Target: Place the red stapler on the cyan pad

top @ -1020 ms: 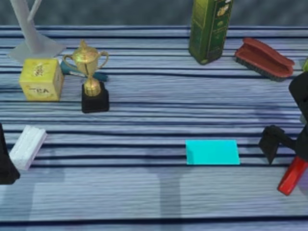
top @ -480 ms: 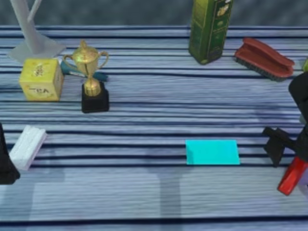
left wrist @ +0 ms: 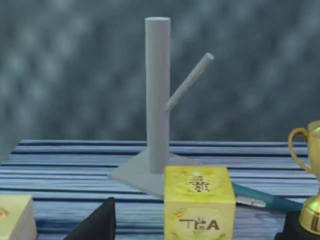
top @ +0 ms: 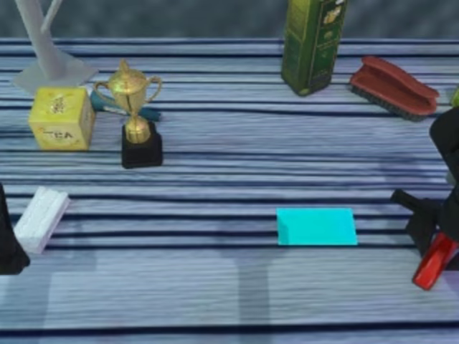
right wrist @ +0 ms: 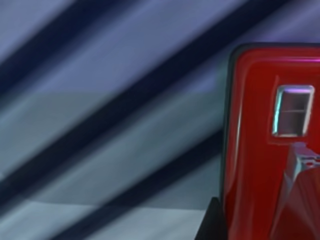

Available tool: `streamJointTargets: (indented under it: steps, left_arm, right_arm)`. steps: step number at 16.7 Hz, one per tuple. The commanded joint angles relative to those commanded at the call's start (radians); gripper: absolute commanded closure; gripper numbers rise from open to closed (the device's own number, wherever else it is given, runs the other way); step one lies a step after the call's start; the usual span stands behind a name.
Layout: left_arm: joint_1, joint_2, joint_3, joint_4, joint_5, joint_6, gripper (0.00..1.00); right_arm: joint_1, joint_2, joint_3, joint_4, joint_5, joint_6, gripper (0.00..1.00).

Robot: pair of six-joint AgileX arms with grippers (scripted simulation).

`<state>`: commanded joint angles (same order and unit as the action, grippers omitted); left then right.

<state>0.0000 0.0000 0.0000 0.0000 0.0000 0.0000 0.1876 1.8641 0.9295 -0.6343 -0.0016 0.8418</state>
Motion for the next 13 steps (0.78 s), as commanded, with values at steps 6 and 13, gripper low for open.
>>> streamJointTargets:
  steps: [6, 13]
  left_arm:
    - [0.000, 0.000, 0.000, 0.000, 0.000, 0.000, 0.00]
    - [0.000, 0.000, 0.000, 0.000, 0.000, 0.000, 0.00]
  right_arm:
    - [0.000, 0.000, 0.000, 0.000, 0.000, 0.000, 1.00]
    - [0.001, -0.051, 0.071, -0.116, 0.000, 0.002, 1.00]
